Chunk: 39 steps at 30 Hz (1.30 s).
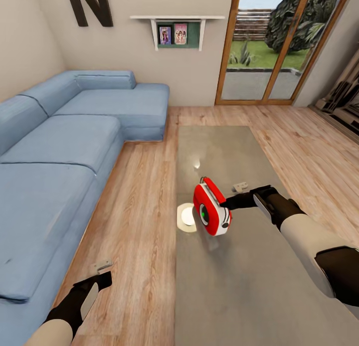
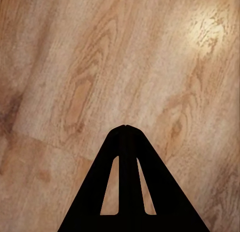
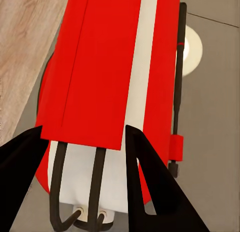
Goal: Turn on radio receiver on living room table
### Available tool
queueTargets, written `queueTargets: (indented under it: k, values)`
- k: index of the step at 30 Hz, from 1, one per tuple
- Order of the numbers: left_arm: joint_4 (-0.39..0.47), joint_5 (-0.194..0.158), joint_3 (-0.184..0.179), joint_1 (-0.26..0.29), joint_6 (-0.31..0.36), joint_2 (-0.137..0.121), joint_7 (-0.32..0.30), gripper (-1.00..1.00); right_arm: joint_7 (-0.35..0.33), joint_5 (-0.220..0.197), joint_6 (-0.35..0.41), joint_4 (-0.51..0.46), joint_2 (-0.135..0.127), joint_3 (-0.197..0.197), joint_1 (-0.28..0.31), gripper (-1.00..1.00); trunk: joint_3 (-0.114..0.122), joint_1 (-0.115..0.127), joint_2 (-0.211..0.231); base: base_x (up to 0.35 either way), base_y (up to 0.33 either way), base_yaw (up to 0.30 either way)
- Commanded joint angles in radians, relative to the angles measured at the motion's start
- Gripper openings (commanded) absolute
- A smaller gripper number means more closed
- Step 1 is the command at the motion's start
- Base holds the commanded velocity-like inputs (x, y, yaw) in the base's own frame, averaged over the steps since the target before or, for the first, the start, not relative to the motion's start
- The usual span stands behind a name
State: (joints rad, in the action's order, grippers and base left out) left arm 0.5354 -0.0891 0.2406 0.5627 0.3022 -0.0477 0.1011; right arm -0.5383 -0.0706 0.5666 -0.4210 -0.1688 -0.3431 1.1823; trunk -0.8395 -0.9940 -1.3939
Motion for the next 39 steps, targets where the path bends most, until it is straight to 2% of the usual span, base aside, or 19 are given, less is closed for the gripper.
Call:
queueTargets:
  k: [1, 11, 20, 25, 29, 36, 37, 39]
  values:
    - [0.000, 0.000, 0.000, 0.000, 0.000, 0.000, 0.000, -1.00, 0.002, 0.015, -0.004, 0.001, 0.000, -0.002, -0.001, -1.00, -0.003, -0.004, -0.007, 0.000, 0.000, 0.000]
    - [0.000, 0.002, -0.001, 0.000, 0.000, 0.001, 0.000, -1.00, 0.020, 0.021, 0.000, 0.001, 0.002, -0.005, -0.001, -1.00, -0.003, -0.004, -0.007, 0.000, 0.000, 0.000]
    - [0.000, 0.004, -0.001, 0.000, 0.000, 0.002, 0.000, -1.00, 0.150, 0.029, 0.003, 0.001, 0.028, -0.007, -0.001, -1.00, -0.003, -0.004, -0.007, 0.000, 0.000, 0.000]
    - [0.000, 0.005, -0.001, 0.000, 0.000, 0.003, 0.000, -1.00, 0.152, 0.031, 0.004, 0.001, 0.037, -0.007, -0.003, -1.00, -0.003, -0.004, -0.007, 0.000, 0.000, 0.000]
    - [0.000, 0.005, -0.001, 0.000, 0.000, 0.004, 0.000, -1.00, 0.152, 0.031, 0.005, 0.001, 0.044, -0.007, -0.003, -1.00, -0.016, -0.020, -0.035, 0.000, 0.000, 0.000]
    - [0.000, 0.003, -0.001, 0.000, 0.000, 0.005, -0.001, -1.00, 0.147, 0.028, 0.002, 0.003, 0.045, -0.007, -0.005, -1.00, -0.016, -0.020, -0.035, 0.000, 0.000, 0.000]
    - [0.000, 0.003, -0.001, 0.000, 0.000, 0.005, -0.001, -1.00, 0.148, 0.029, 0.001, 0.009, 0.045, -0.007, -0.007, 1.00, -0.016, -0.020, -0.035, 0.000, 0.000, 0.000]
    - [0.000, 0.004, -0.001, 0.000, 0.000, 0.005, -0.001, -1.00, 0.150, 0.030, 0.000, 0.016, 0.046, -0.008, -0.008, 1.00, -0.016, -0.020, -0.035, 0.000, 0.000, 0.000]
